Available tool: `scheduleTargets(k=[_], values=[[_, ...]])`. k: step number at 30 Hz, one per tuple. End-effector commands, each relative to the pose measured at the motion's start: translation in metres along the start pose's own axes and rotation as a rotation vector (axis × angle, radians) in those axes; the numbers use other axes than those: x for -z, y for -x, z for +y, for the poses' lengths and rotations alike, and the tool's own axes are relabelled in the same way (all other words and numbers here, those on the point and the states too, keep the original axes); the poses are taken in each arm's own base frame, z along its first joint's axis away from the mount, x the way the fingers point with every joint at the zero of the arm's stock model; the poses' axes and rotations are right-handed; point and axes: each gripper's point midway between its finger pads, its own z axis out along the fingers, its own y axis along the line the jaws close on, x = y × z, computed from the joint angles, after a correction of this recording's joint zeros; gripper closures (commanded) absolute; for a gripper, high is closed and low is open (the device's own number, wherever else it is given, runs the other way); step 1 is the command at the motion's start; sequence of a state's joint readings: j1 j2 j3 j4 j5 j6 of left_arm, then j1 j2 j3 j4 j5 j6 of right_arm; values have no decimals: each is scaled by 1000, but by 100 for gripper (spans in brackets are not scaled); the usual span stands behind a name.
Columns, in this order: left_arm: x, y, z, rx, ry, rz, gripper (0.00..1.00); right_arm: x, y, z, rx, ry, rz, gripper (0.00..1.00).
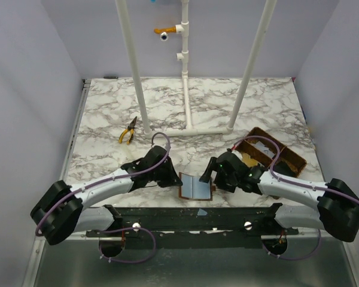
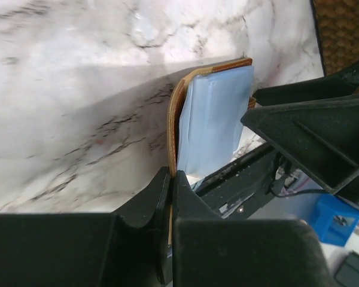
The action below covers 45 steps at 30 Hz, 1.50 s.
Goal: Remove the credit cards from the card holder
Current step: Close the card holder at the center of the board.
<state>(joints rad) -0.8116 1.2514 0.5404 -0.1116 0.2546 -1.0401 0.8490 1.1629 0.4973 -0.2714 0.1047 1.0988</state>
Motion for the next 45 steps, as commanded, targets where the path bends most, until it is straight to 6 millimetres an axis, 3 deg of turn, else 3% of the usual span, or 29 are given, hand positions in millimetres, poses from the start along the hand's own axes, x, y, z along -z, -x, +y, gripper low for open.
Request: scheduleTargets(k=[1, 7, 14, 16, 18, 21, 24, 28, 36, 45], values=[[31, 20, 29, -16, 171, -110, 100, -8, -2, 30, 23, 72, 40, 0], [48, 29, 31, -50, 233, -133, 100, -13, 6, 51, 38, 99, 27, 0], [42, 38, 12, -41, 206, -120, 100, -18, 14, 49, 17, 73, -14, 4], [41, 40, 4, -37, 187, -117, 97, -19, 15, 47, 3, 70, -25, 10], [37, 40, 1, -36, 178, -107, 95, -21, 16, 45, -4, 65, -35, 23], [33, 39, -3, -29, 166, -98, 94, -27, 16, 44, -5, 46, -37, 50], [29, 38, -6, -23, 156, -93, 94, -33, 17, 36, -17, 1, -43, 64], [29, 39, -10, -25, 150, -97, 94, -38, 18, 21, -11, -62, -61, 69], [23, 39, -26, -42, 98, -77, 93, -47, 6, 23, -5, -31, -15, 86], [6, 34, -56, -80, 25, -30, 66, -48, 0, 21, -12, -25, 6, 91]])
